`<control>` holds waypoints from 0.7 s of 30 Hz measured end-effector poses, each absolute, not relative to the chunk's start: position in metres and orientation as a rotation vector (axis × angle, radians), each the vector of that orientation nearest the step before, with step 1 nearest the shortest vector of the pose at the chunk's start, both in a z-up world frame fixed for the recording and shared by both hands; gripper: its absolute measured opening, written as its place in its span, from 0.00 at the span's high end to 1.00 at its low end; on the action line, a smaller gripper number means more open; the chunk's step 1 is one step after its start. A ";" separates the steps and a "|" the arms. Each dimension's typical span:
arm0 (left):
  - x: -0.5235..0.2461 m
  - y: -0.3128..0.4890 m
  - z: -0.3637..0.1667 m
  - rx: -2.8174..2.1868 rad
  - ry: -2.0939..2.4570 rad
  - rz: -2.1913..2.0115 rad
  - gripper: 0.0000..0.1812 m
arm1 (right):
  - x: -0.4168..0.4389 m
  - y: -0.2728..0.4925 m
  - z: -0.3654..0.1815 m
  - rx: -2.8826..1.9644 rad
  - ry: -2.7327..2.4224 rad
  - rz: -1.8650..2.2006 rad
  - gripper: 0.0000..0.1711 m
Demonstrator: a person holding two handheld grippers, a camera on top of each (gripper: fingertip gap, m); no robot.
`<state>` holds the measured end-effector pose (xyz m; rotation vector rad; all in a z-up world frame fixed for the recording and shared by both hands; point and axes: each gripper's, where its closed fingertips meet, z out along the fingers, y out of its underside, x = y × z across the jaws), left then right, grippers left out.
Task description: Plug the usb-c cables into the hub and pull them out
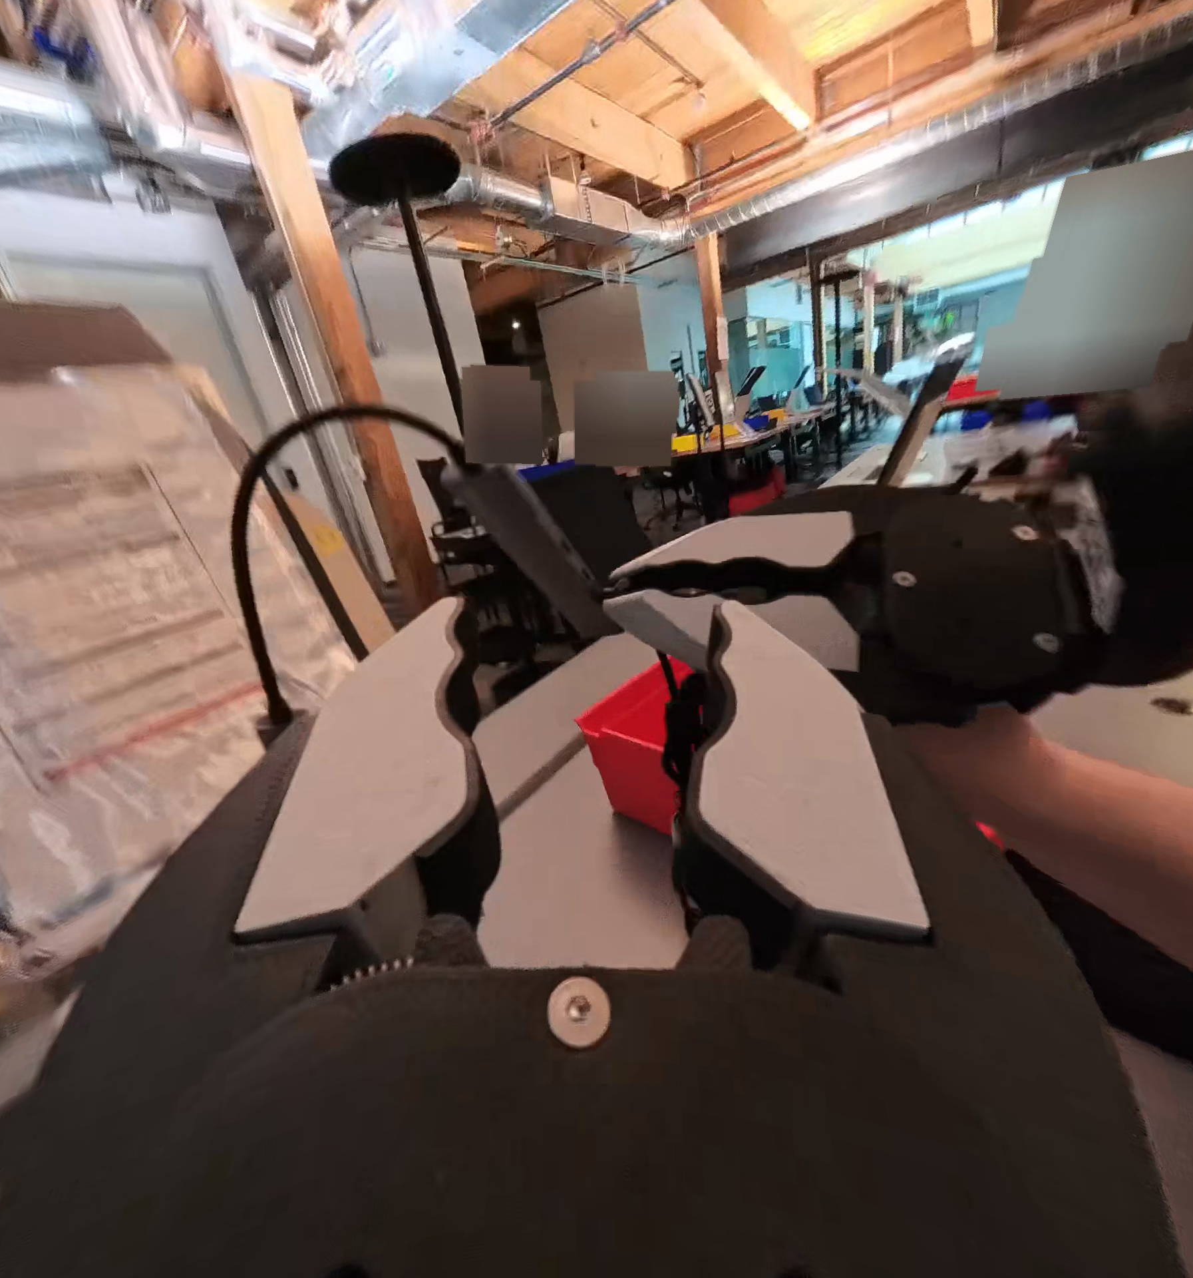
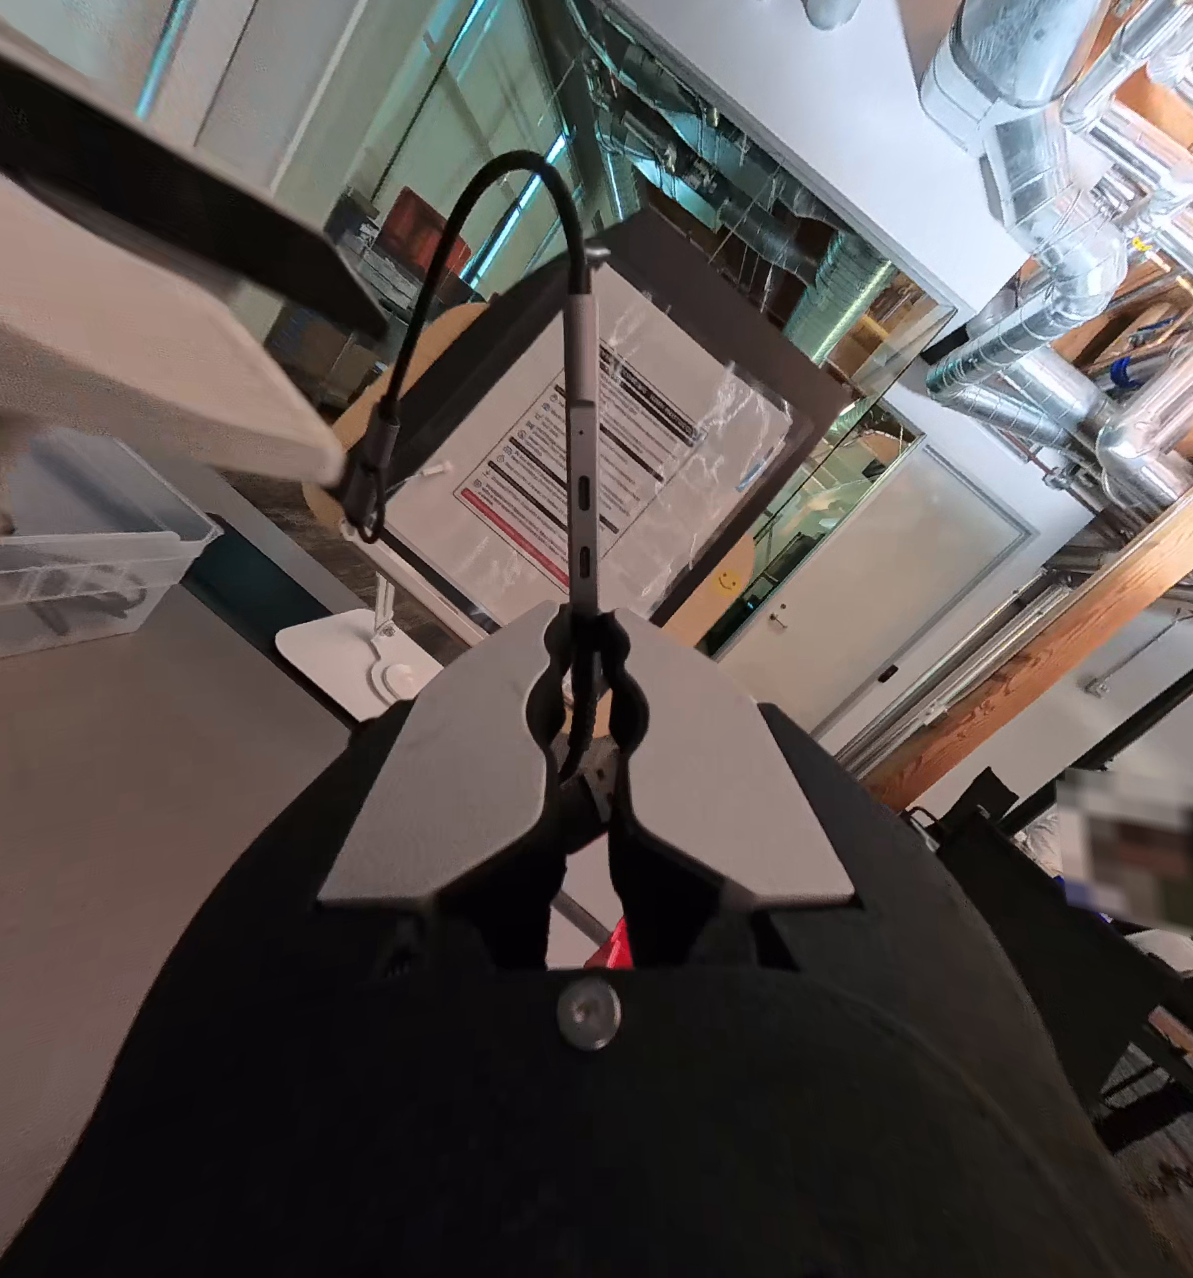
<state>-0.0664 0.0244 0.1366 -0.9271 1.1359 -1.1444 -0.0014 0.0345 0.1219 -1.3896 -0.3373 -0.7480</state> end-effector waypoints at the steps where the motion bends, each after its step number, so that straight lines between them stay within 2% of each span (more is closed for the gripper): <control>1: -0.063 0.029 0.132 -0.967 1.118 -1.211 0.66 | -0.006 0.034 0.122 -1.383 -0.351 -0.751 0.95; 6: -0.052 0.040 0.119 -1.060 1.096 -1.498 0.64 | -0.035 0.039 0.117 -1.372 -0.413 -0.701 0.96; 9: -0.057 0.052 0.125 -1.012 1.011 -1.528 0.64 | -0.052 0.042 0.112 -1.368 -0.454 -0.682 0.95; 12: -0.060 0.049 0.128 -0.951 1.037 -1.586 0.73 | -0.065 0.045 0.107 -1.374 -0.482 -0.648 0.95; 13: -0.060 0.047 0.126 -0.946 1.074 -1.591 0.83 | -0.068 0.046 0.105 -1.378 -0.487 -0.635 0.95; 14: -0.060 0.049 0.124 -0.954 1.092 -1.576 0.87 | -0.070 0.047 0.103 -1.382 -0.488 -0.630 0.96; 18: -0.055 0.055 0.115 -0.963 1.201 -1.440 0.87 | -0.067 0.055 0.093 -1.445 -0.466 -0.544 0.95; 21: -0.052 0.059 0.107 -0.923 1.279 -1.153 0.87 | -0.064 0.061 0.083 -1.505 -0.428 -0.382 0.95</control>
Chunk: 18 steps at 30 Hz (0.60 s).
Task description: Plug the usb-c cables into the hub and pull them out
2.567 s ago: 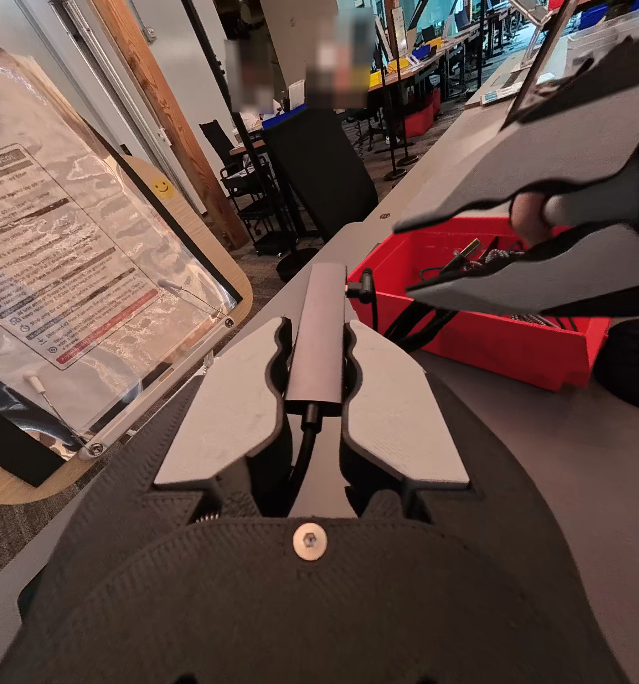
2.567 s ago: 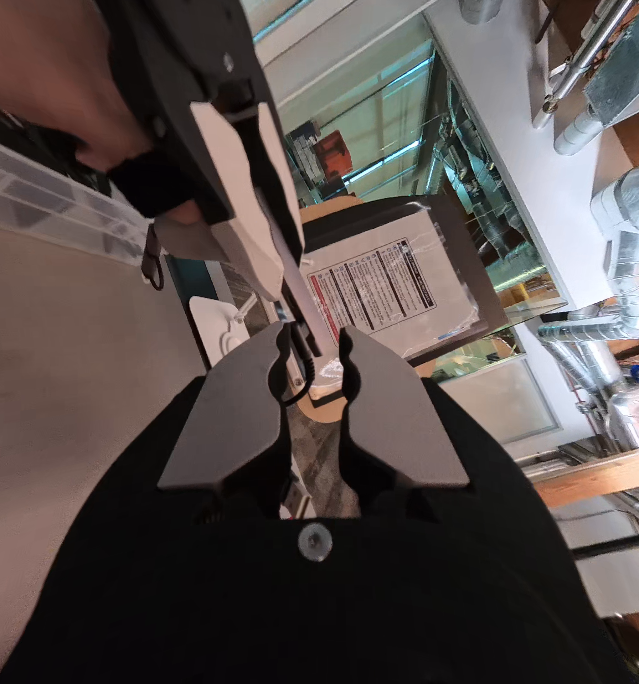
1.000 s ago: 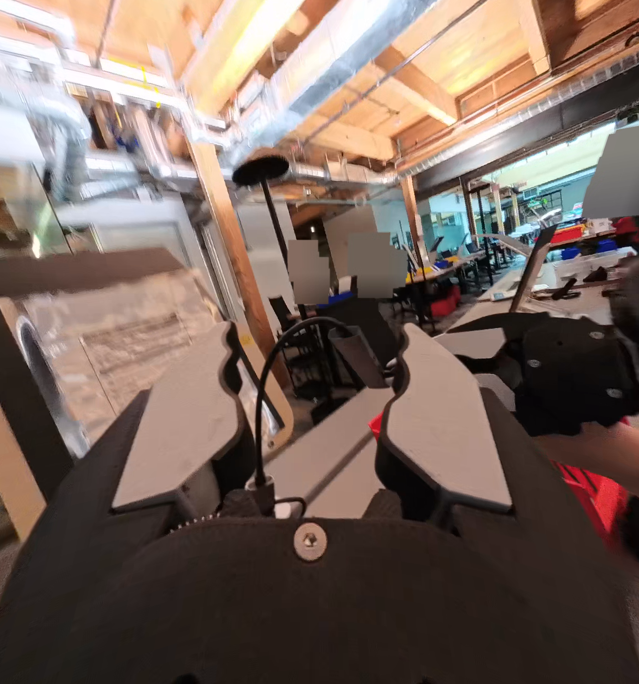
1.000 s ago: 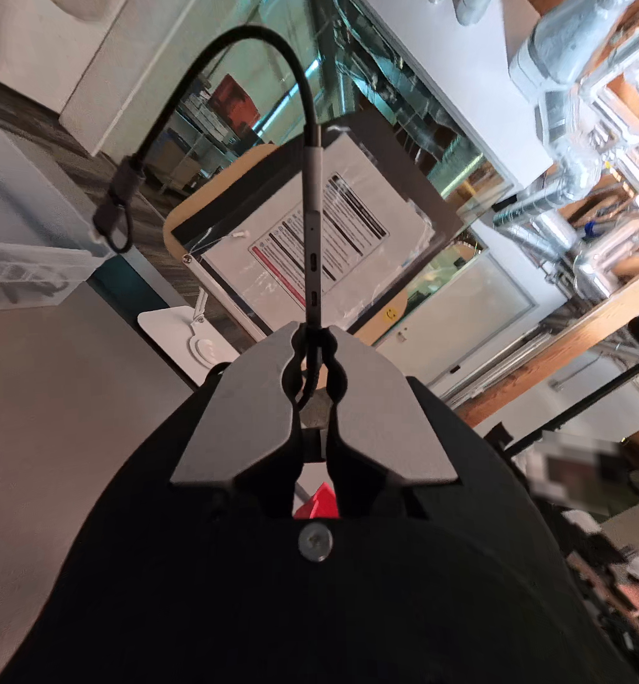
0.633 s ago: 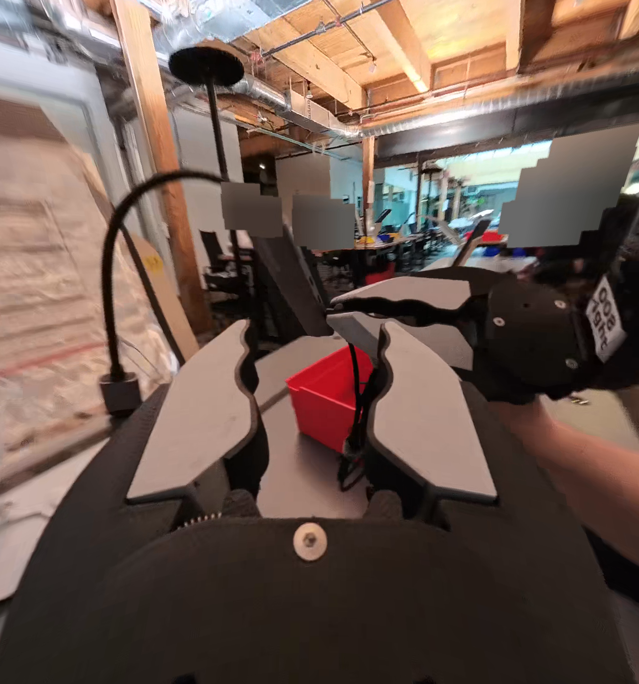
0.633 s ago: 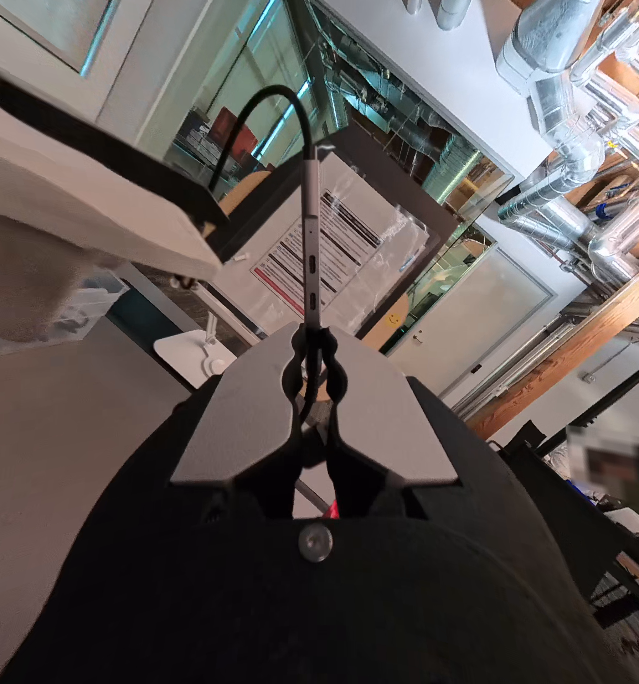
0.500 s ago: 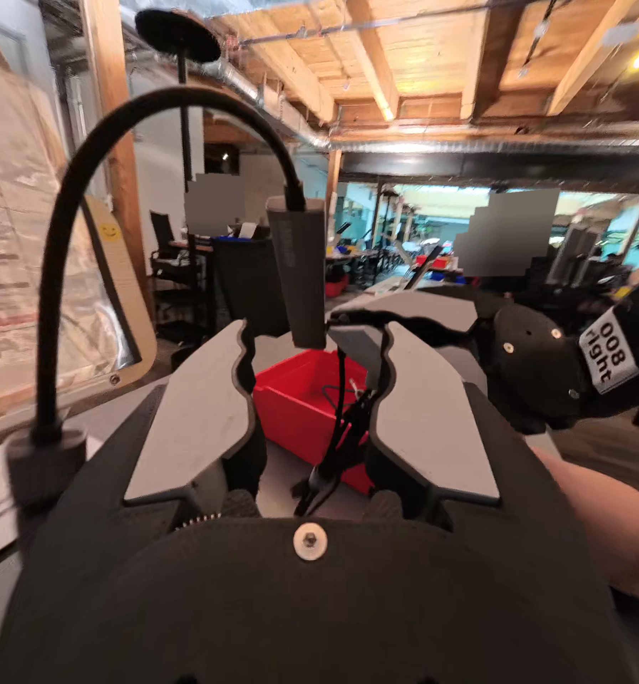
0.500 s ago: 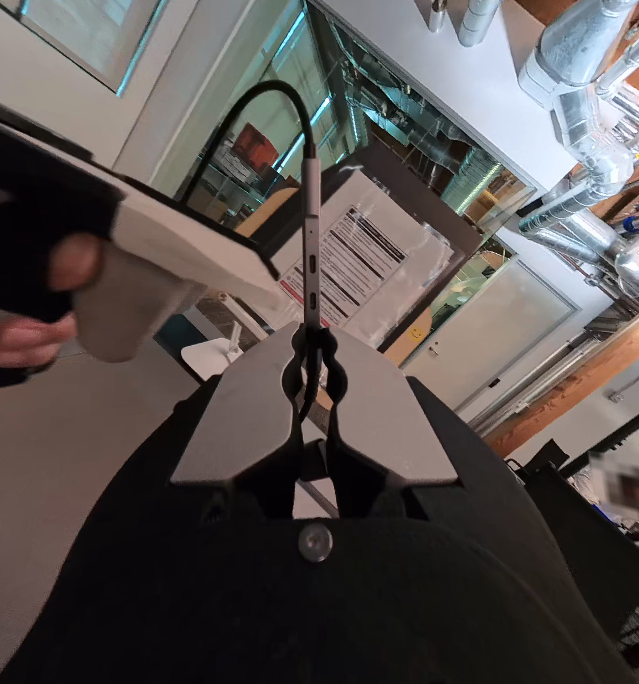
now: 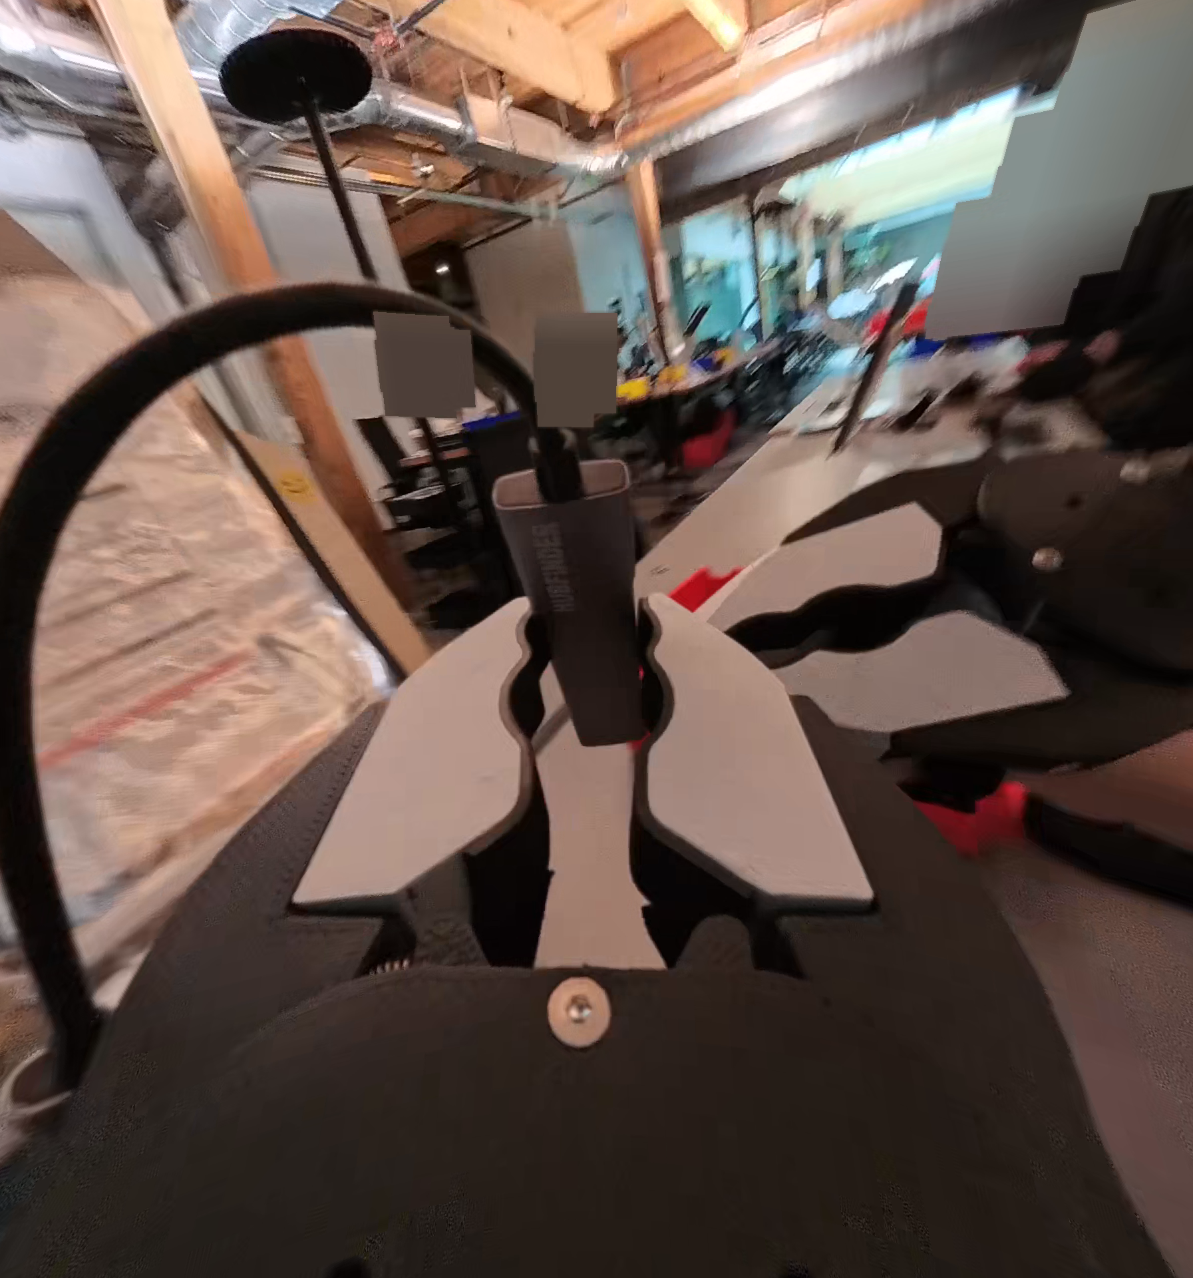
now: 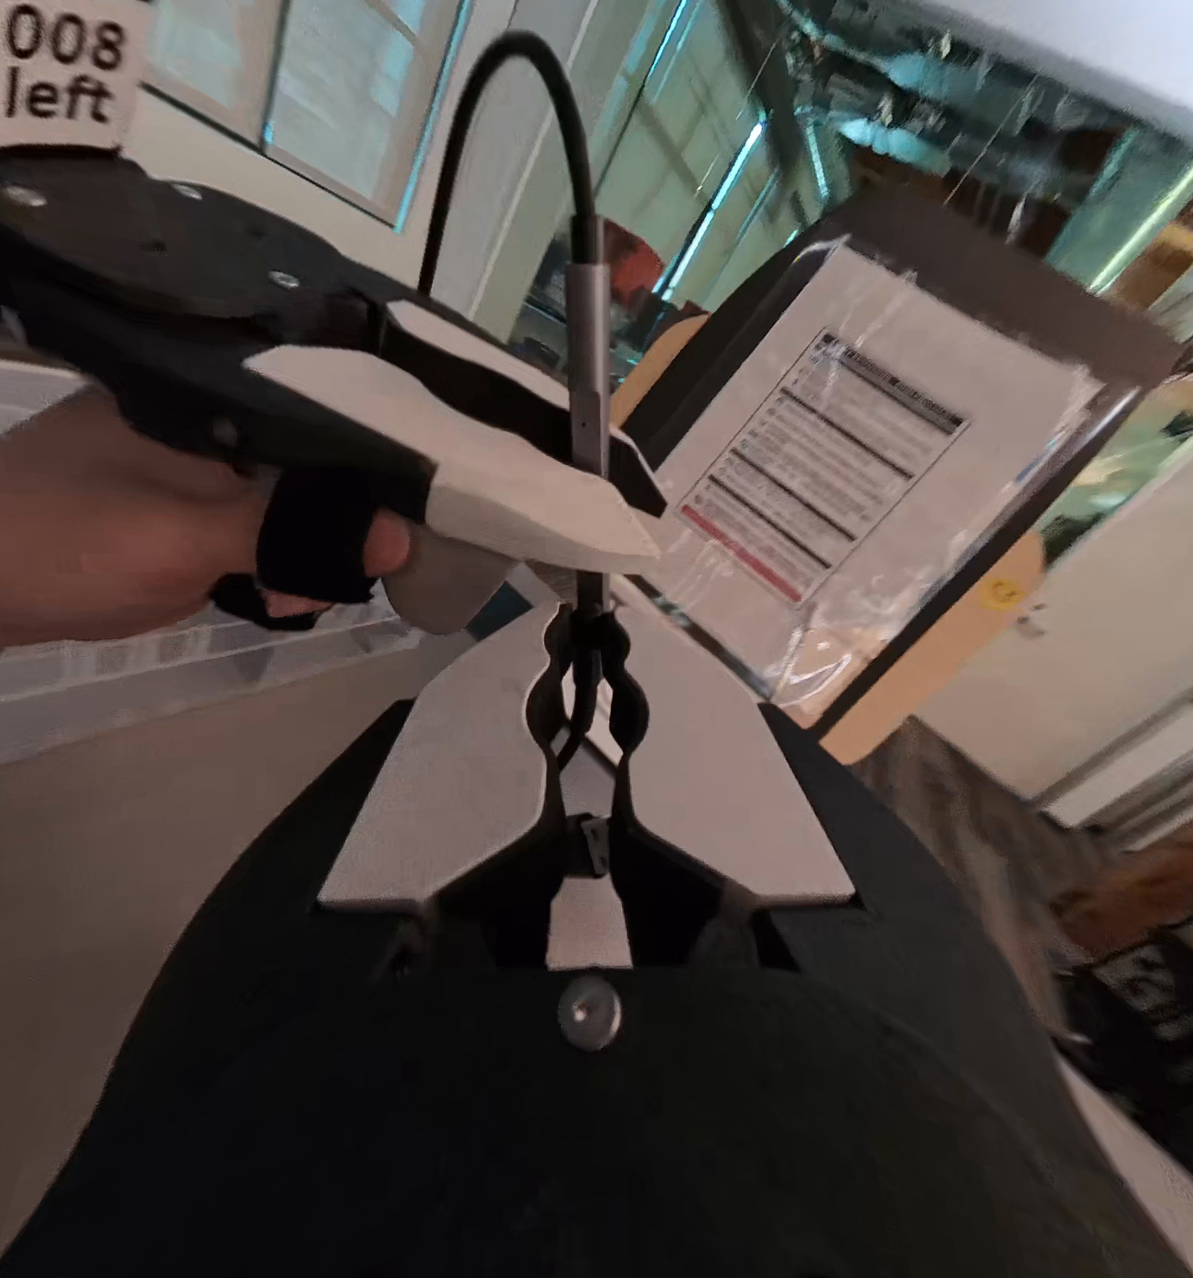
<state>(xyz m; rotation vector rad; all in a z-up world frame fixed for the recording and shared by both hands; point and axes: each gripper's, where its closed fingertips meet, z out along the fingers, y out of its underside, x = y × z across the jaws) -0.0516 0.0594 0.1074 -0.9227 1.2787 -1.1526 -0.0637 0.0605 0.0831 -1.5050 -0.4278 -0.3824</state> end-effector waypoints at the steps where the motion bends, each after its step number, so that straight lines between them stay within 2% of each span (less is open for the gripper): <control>1: -0.051 0.061 0.105 -0.906 1.296 -1.051 0.87 | -0.063 0.062 0.080 -1.519 -0.416 -0.335 0.95; 3: -0.049 0.063 0.102 -0.888 1.320 -0.921 0.87 | -0.063 0.065 0.076 -1.535 -0.402 -0.284 0.95; 10: -0.052 0.066 0.102 -0.981 1.381 -1.032 0.87 | -0.068 0.064 0.080 -1.502 -0.392 -0.277 0.95; 18: -0.054 0.066 0.104 -0.934 1.422 -0.888 0.85 | -0.071 0.063 0.081 -1.512 -0.385 -0.267 0.95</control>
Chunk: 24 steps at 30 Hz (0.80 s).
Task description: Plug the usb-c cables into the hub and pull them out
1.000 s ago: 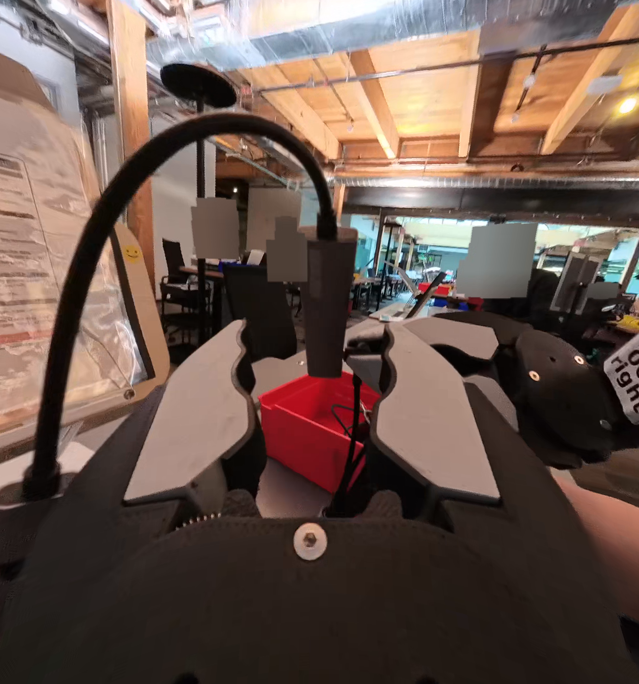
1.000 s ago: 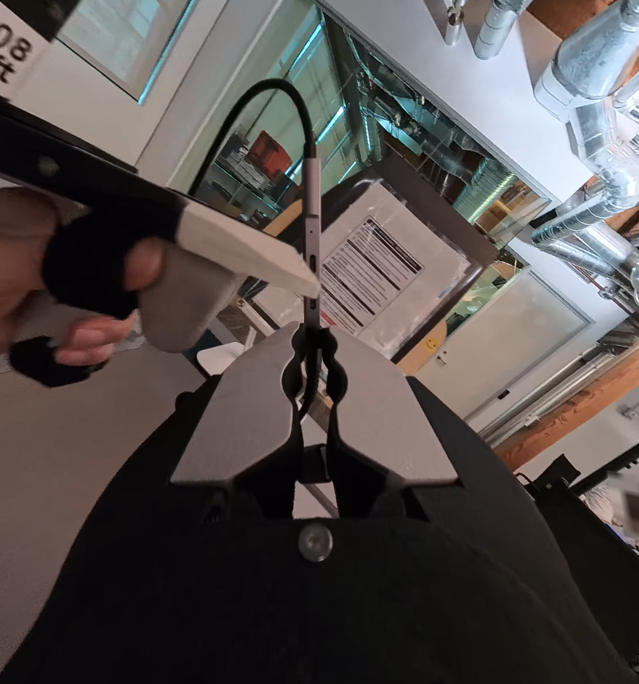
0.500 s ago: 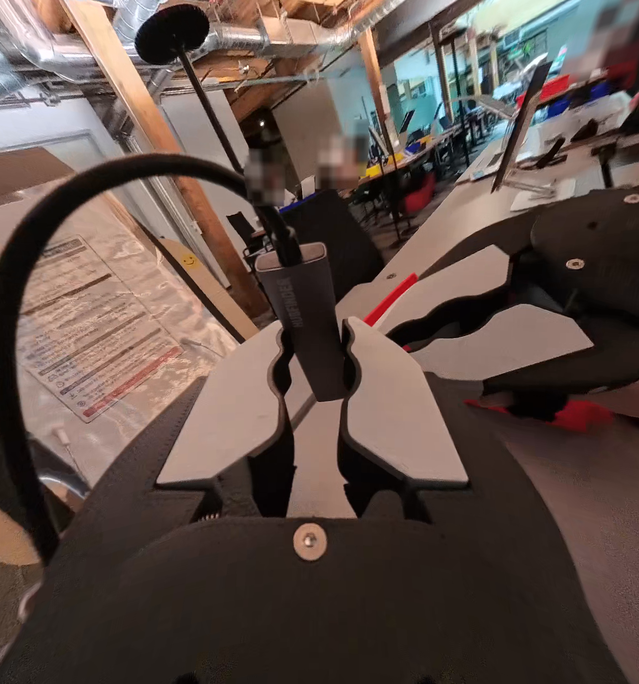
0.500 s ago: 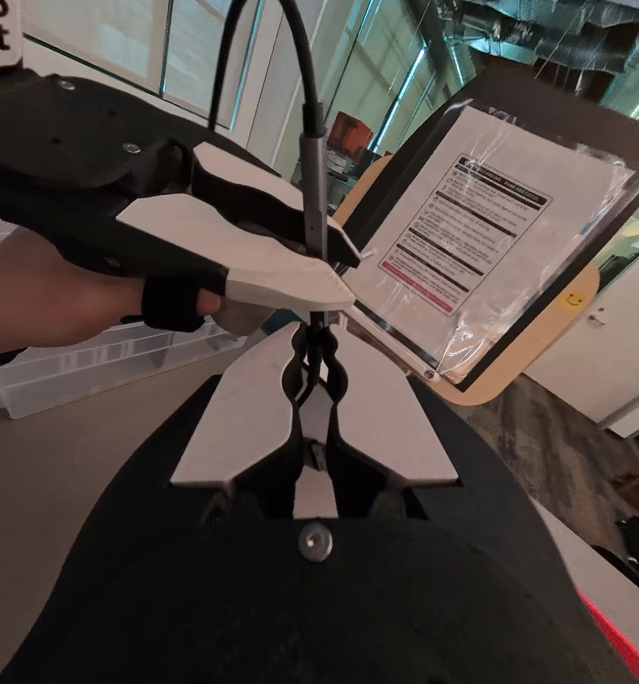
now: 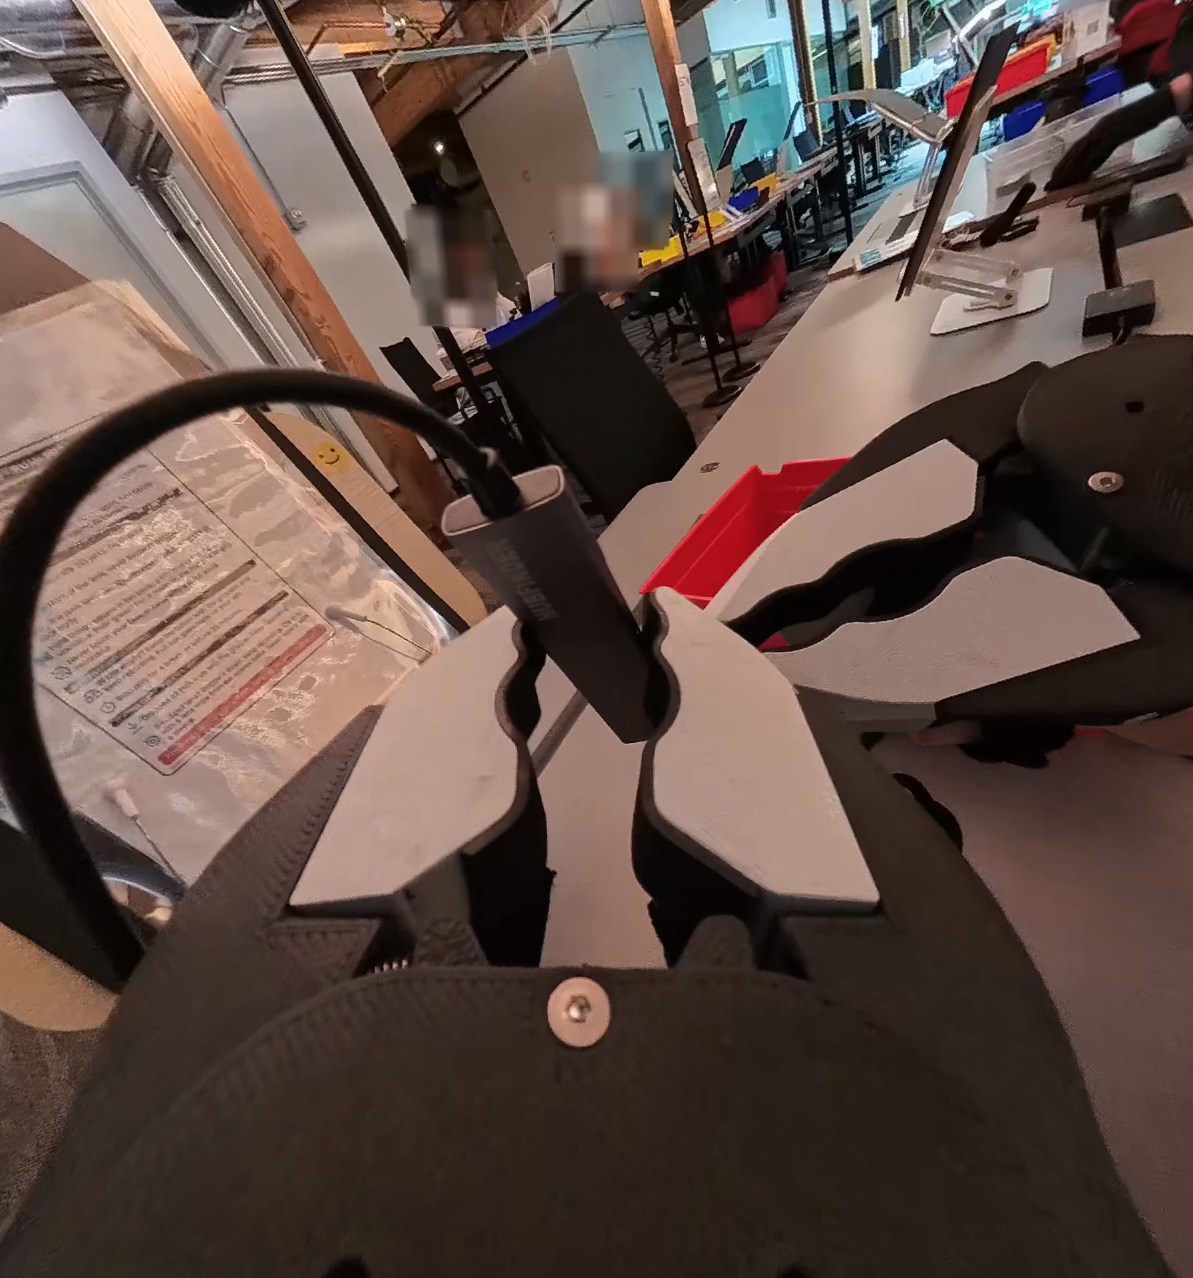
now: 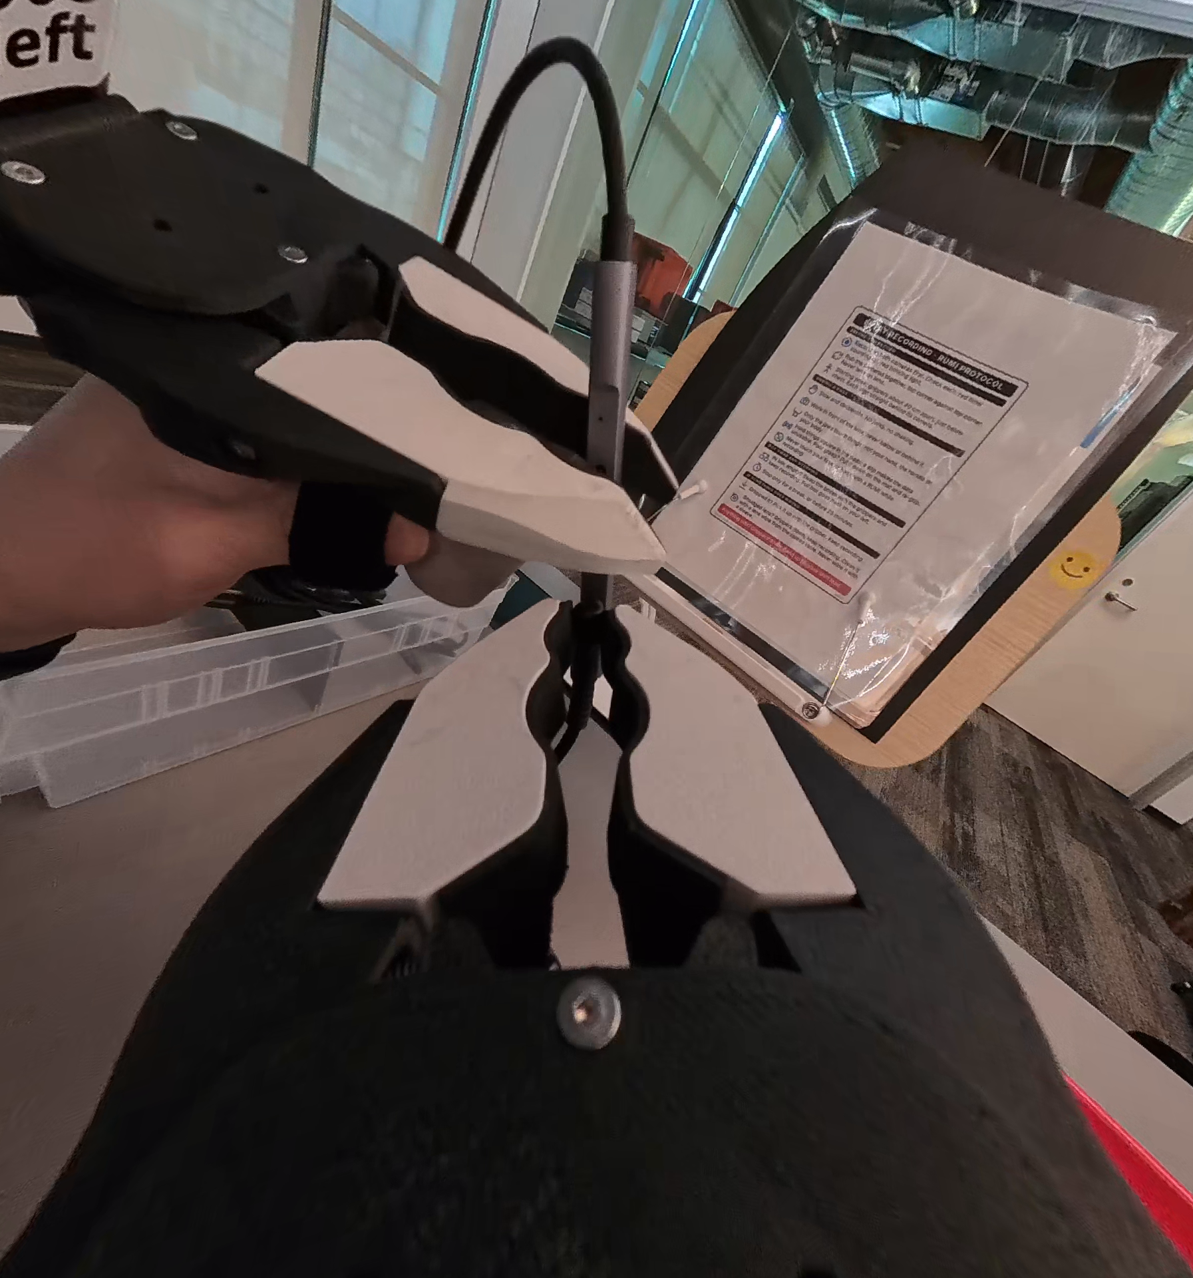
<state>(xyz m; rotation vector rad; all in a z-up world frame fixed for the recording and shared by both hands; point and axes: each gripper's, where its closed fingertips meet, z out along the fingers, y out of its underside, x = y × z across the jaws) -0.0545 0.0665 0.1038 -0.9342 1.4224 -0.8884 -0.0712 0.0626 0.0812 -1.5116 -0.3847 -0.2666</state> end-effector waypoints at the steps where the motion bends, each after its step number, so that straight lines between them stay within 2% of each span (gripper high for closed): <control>1: -0.055 0.066 0.105 -0.935 1.422 -0.896 0.85 | -0.072 0.062 0.082 -1.512 -0.384 -0.265 0.95; 16: -0.063 0.056 0.120 -0.961 1.412 -1.080 0.86 | -0.080 0.053 0.098 -1.431 -0.390 -0.361 0.95; 24: -0.064 0.060 0.124 -1.005 1.296 -1.063 0.87 | -0.071 0.058 0.089 -1.505 -0.387 -0.335 0.95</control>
